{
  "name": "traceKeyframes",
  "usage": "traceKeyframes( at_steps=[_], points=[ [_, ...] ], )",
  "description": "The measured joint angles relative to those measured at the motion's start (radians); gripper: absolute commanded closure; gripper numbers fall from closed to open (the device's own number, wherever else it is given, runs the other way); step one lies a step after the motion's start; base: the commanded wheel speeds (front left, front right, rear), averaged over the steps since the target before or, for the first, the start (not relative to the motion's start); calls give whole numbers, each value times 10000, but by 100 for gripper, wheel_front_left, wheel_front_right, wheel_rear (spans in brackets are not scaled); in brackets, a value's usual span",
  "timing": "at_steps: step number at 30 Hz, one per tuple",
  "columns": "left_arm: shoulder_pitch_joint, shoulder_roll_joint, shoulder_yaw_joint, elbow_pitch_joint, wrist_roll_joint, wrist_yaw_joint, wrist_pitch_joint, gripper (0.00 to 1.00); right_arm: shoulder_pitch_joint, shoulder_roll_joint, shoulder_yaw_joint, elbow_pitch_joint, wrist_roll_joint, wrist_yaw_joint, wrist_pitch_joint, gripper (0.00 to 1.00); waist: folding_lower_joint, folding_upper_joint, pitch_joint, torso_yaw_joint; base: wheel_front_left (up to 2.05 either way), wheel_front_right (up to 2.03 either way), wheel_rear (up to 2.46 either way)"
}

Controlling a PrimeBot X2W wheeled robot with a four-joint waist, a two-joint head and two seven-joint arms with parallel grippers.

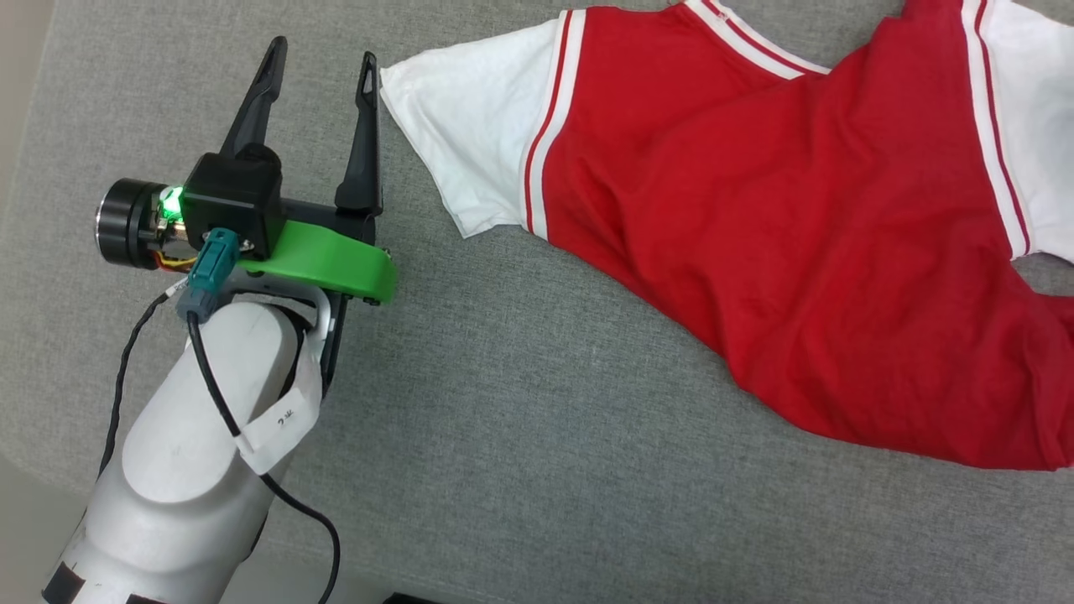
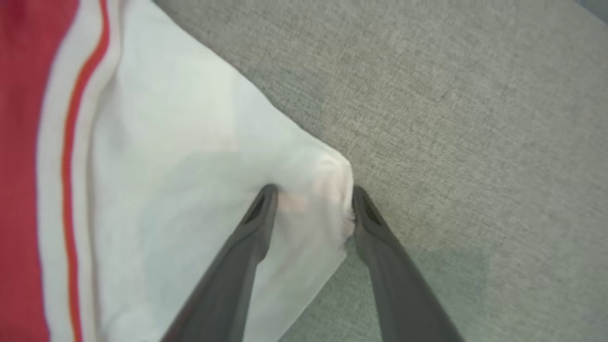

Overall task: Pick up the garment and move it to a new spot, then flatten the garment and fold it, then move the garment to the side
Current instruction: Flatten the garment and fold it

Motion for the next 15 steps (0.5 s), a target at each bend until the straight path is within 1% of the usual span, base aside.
traceKeyframes(
  at_steps=[6, 10, 15],
  points=[
    [139, 4, 301, 422, 203, -257, 0, 0, 20, 178, 194, 169, 535, 6, -1175, 100, 1, 0, -447, -230, 0, 0, 0],
    [152, 105, 447, 731, 234, -550, 0, 0, 256, -261, 428, -153, 840, 6, -1898, 100, 1, 0, -881, -411, 0, 0, 0],
    [4, 556, 499, 1116, 230, -1003, 125, 0, 858, -959, 681, -1074, 1327, 6, -2640, 100, 0, 0, -1329, -756, 0, 0, 0]
  ],
)
